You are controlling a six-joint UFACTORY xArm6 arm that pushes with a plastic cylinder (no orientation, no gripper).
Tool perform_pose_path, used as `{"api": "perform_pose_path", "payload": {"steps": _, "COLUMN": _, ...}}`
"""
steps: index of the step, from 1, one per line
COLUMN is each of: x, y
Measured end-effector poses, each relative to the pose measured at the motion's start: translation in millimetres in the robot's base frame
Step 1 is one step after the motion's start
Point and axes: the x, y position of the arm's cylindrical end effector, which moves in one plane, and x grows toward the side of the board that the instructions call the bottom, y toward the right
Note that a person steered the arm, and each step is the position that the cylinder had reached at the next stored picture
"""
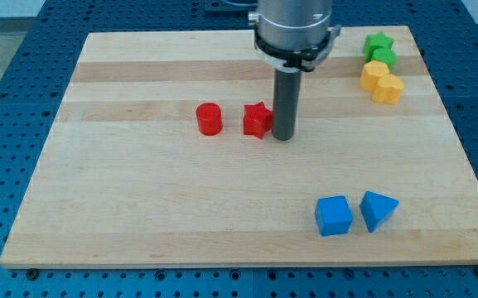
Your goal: Place the green circle above the red circle
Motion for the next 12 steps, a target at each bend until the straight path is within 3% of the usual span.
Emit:
{"api": "perform_pose_path", "payload": {"steps": 3, "x": -16.1, "y": -44.0}}
{"api": "perform_pose_path", "payload": {"steps": 4, "x": -14.6, "y": -28.0}}
{"api": "perform_pose_path", "payload": {"steps": 7, "x": -12.8, "y": 240.7}}
{"api": "perform_pose_path", "payload": {"steps": 8, "x": -39.4, "y": 291.0}}
{"api": "perform_pose_path", "payload": {"steps": 10, "x": -122.2, "y": 266.4}}
{"api": "perform_pose_path", "payload": {"steps": 12, "x": -147.0, "y": 191.2}}
